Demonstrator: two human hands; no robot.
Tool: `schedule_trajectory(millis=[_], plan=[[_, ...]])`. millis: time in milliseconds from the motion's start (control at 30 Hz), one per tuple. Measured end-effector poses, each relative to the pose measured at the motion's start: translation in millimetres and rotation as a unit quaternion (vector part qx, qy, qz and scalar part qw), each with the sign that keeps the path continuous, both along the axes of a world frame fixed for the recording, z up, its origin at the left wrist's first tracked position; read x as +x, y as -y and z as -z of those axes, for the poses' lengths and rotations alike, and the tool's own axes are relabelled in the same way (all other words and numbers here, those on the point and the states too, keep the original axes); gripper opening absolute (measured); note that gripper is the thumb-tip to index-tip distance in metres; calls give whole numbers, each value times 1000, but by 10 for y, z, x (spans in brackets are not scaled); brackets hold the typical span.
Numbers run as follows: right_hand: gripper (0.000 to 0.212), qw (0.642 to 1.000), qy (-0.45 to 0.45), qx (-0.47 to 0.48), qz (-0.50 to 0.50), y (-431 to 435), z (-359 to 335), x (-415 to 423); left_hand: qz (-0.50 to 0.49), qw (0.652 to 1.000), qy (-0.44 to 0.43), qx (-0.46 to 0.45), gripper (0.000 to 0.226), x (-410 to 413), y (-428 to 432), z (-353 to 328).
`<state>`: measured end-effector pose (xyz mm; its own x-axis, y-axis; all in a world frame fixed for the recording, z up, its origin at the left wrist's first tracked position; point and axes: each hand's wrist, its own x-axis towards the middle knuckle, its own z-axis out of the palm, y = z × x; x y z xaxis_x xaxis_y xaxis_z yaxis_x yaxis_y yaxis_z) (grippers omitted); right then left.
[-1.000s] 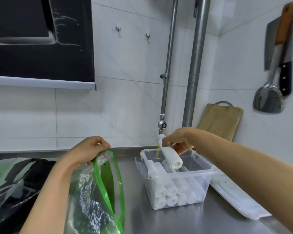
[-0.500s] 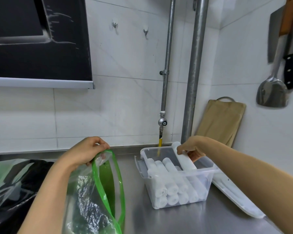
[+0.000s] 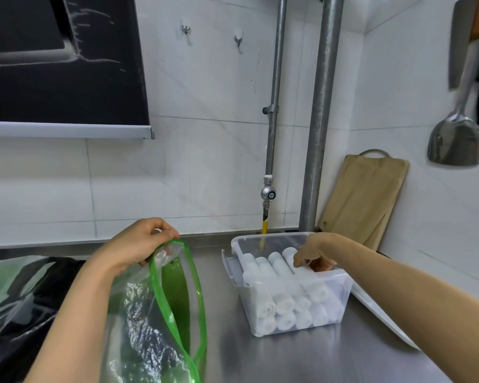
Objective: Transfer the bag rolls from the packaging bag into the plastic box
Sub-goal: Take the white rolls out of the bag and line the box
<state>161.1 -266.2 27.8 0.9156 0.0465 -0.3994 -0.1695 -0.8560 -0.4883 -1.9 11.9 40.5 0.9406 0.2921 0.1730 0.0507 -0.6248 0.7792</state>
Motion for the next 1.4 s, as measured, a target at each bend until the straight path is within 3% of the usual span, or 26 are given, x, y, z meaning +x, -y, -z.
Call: schedule_trajectory(millis=[367,733,833,1000,1200,1400], plan=[[43,990,40,-120,-61,5,105,15,-5,1000,1,-2,18,-11,11,-12],[39,986,77,-136,-66,-21,142,-2,-4,1000,2,-8,18,-27,4,-21],[23,988,95,-108,-52,-46,118,49,-6,1000,8,-14,18,-37,-10,-26],[14,990,136,-40,-27,-125,-58,62,-10,1000,12,-17,17,-57,-34,-38],[21,987,147,35,-53,-319,-274,-72,-13,999,23,-23,18,-101,-45,-65],[14,979,148,75,-114,-639,-333,-257,-11,999,32,-38,18,-143,-44,-95]])
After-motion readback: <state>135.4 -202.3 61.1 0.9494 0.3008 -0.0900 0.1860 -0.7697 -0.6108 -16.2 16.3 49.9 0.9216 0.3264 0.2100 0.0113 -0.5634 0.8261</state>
